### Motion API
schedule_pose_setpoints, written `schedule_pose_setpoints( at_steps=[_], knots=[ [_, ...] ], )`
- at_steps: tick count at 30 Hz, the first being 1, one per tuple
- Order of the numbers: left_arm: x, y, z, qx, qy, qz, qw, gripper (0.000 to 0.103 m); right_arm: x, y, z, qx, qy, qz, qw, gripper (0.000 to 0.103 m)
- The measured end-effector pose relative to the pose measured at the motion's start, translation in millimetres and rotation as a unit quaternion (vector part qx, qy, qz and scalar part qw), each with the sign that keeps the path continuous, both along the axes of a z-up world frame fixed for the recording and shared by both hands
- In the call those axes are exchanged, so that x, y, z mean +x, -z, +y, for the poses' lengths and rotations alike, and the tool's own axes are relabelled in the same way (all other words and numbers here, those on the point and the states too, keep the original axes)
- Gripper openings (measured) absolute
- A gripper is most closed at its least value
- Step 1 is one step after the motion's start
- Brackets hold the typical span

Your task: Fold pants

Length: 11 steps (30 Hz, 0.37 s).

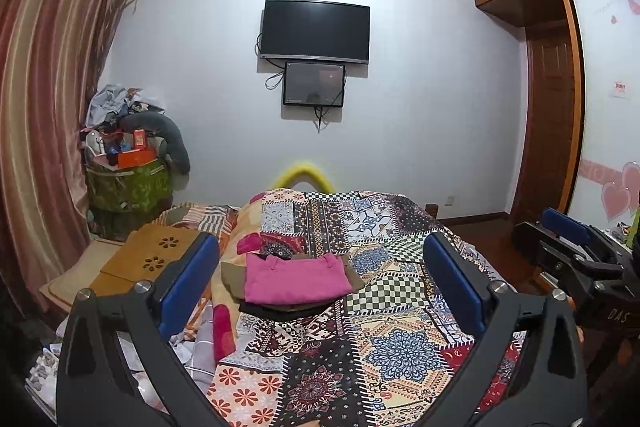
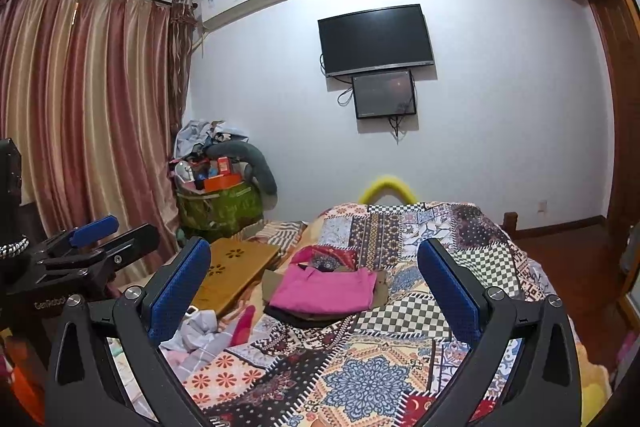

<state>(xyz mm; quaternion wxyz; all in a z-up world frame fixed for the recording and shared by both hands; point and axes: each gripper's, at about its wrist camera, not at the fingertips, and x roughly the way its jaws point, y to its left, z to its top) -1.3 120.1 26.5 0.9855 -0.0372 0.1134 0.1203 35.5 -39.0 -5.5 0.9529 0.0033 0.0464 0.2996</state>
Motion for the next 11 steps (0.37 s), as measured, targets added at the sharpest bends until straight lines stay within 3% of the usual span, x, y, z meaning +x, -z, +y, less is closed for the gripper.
schedule_pose_setpoints(
  at_steps=[11],
  knots=[
    [2.3,1.9,-2.3,0.006,-0.005,0.002,1.0000,0.103,4.3,3.4,-2.1,0.001,0.002,0.010,1.000,0.103]
  ],
)
